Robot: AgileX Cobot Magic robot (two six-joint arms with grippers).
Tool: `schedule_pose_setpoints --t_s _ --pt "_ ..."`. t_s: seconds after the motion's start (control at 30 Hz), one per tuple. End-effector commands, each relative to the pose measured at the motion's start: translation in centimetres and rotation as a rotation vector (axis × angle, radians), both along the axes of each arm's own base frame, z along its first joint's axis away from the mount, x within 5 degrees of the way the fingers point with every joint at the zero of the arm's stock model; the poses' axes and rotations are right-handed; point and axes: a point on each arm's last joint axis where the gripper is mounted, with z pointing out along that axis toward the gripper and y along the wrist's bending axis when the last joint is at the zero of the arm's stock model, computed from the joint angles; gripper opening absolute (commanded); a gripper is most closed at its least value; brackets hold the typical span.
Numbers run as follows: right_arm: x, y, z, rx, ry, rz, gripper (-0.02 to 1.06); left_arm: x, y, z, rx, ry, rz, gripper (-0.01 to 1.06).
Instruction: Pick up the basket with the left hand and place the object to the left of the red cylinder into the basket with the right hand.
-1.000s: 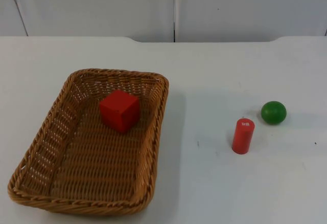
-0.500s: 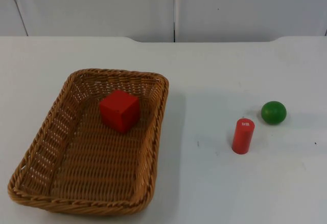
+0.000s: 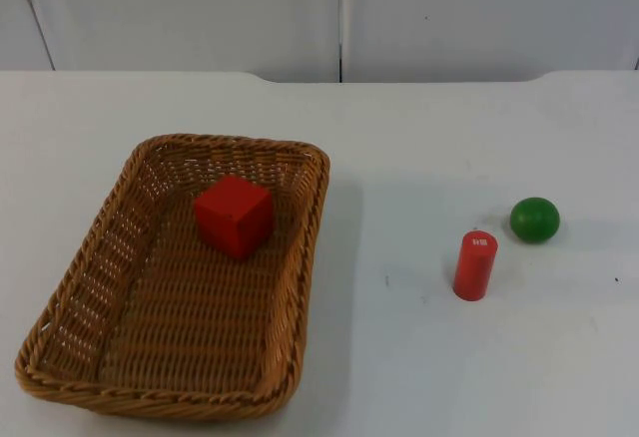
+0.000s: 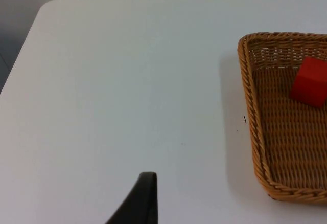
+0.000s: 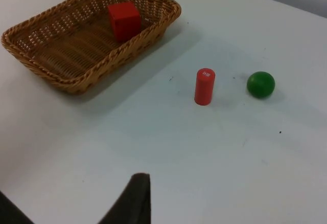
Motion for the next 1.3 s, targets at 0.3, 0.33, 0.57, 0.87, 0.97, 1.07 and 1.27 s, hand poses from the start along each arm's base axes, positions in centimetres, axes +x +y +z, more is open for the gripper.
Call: schedule_pose_setpoints --t_s 0.3,0.33,0.57,0.87,0.97,1.07,1.27 --pt "0.07 0.06 -0.09 0.01 -0.004 -0.003 1.05 -0.03 0.04 -0.13 -0.003 0.003 0.008 1.05" --pt "0.07 0.06 -0.09 0.01 -0.004 -0.003 1.05 -0.03 0.04 -0.13 -0.003 0.003 0.008 1.05" --pt "0.07 0.06 -0.09 0.01 -0.004 -0.003 1.05 -0.03 0.06 -0.13 -0.001 0.003 0.009 1.05" --pt "0.07 0.06 -0.09 0.01 -0.004 -0.003 1.05 -0.03 0.06 -0.13 -0.001 0.003 0.009 1.05" --pt "0.07 0.06 -0.09 0.01 -0.004 -0.003 1.05 -0.02 0.05 -0.13 -0.002 0.003 0.03 1.05" --pt "0.07 0.06 -0.09 0.01 -0.004 -0.003 1.05 -0.02 0.07 -0.13 0.001 0.003 0.049 1.05" --pt "0.07 0.06 -0.09 0.01 -0.004 -0.003 1.05 -0.02 0.07 -0.13 0.001 0.003 0.049 1.05"
